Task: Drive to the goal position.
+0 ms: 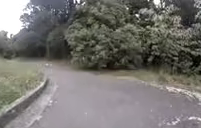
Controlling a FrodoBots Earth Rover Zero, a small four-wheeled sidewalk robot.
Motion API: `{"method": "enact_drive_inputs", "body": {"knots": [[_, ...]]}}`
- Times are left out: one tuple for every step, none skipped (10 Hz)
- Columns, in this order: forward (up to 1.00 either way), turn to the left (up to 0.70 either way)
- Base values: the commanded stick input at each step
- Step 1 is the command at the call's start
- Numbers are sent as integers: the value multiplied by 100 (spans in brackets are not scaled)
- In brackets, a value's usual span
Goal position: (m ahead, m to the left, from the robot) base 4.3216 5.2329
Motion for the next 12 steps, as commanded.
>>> {"method": "enact_drive_inputs", "body": {"knots": [[100, 40], [100, 40], [100, 40], [100, 40], [100, 40], [100, 40], [100, 40], [100, 40], [100, 40], [100, 40], [100, 1], [100, 0]]}}
